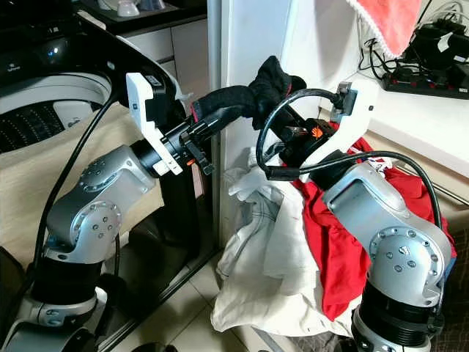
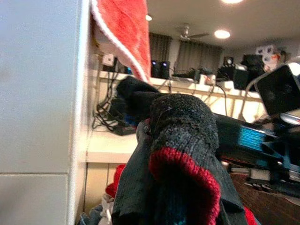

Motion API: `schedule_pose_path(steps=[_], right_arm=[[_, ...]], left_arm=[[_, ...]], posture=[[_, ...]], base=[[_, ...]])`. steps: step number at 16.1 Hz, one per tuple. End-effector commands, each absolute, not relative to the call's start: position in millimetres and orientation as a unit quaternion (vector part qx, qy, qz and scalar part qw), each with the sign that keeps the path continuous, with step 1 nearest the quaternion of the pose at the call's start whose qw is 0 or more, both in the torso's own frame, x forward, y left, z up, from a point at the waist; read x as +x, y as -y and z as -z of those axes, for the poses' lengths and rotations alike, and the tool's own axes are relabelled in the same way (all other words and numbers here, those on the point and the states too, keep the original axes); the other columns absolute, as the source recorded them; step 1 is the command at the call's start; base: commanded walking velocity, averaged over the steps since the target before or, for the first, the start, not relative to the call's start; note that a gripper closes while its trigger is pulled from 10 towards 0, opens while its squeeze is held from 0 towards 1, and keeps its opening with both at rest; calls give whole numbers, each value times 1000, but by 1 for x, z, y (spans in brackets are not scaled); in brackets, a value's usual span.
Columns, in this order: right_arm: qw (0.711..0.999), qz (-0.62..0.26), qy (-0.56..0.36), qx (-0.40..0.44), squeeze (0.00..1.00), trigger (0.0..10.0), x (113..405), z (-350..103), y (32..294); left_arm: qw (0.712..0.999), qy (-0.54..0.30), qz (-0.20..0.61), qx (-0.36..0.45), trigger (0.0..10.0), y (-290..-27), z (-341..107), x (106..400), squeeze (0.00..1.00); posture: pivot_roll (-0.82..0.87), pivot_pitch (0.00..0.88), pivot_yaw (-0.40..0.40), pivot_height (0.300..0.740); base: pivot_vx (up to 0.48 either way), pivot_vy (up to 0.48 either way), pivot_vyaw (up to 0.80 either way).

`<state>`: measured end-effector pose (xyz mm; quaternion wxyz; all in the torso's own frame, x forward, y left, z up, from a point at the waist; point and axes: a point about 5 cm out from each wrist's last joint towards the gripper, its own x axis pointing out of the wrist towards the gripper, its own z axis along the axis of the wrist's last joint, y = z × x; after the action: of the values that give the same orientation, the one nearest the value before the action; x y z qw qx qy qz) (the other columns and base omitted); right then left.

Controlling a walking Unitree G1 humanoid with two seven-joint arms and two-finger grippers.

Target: Clothes washing

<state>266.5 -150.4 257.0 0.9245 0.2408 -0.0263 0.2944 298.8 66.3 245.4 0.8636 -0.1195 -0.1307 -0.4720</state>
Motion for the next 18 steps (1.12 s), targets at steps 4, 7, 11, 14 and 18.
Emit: schedule_pose_path(steps=[4,7,11,14,18], right_arm=[[917,-319,27,238,1000,10000,263,-258,146],[911,-338,11,235,1000,10000,261,-255,140],[903,-356,-9,239,1000,10000,258,-250,135],[919,-358,-55,153,0,10000,254,-235,129],[922,-374,-61,76,0,10000,250,-228,120]], left_arm=[[873,167,440,-127,0,-75,-262,307,0],[874,174,435,-130,0,-75,-265,309,0],[886,180,412,-116,0,-80,-269,316,0],[925,189,326,-55,0,-101,-278,334,0],[964,186,167,93,0,-148,-290,358,0]], posture=[[-137,0,9,740],[-135,0,12,740],[-135,0,12,740],[-131,0,19,740],[-127,0,18,740]], base=[[0,0,0],[0,0,0],[0,0,0],[0,0,0],[0,0,0]])
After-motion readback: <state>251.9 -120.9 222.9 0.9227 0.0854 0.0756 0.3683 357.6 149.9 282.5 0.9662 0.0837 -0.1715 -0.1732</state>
